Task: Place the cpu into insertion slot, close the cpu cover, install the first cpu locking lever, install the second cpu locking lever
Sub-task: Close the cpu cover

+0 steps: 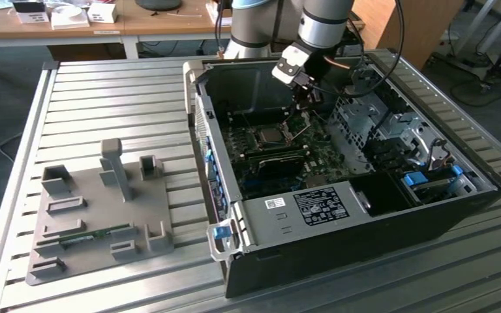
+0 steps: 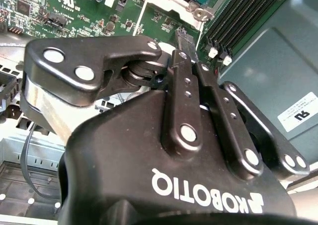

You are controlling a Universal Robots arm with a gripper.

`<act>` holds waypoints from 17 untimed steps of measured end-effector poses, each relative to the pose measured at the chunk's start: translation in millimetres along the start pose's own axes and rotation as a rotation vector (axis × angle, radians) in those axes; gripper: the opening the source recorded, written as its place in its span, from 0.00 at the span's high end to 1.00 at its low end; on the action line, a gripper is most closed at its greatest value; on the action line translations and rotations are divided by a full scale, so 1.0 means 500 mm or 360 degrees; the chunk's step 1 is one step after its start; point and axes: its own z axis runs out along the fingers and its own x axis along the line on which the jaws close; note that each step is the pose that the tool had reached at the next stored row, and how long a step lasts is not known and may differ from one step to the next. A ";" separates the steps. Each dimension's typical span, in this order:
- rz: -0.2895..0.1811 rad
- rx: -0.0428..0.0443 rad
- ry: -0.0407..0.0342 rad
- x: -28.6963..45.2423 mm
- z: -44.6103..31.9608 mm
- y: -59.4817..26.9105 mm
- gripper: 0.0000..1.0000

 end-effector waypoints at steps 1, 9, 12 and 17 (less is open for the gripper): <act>0.0000 0.0000 0.0000 0.000 0.000 0.001 0.89; 0.0000 0.0000 0.0000 0.001 0.001 0.029 0.89; 0.0000 0.0000 0.0000 0.001 0.002 0.044 0.89; 0.0000 0.0000 0.0000 0.001 0.003 0.065 0.89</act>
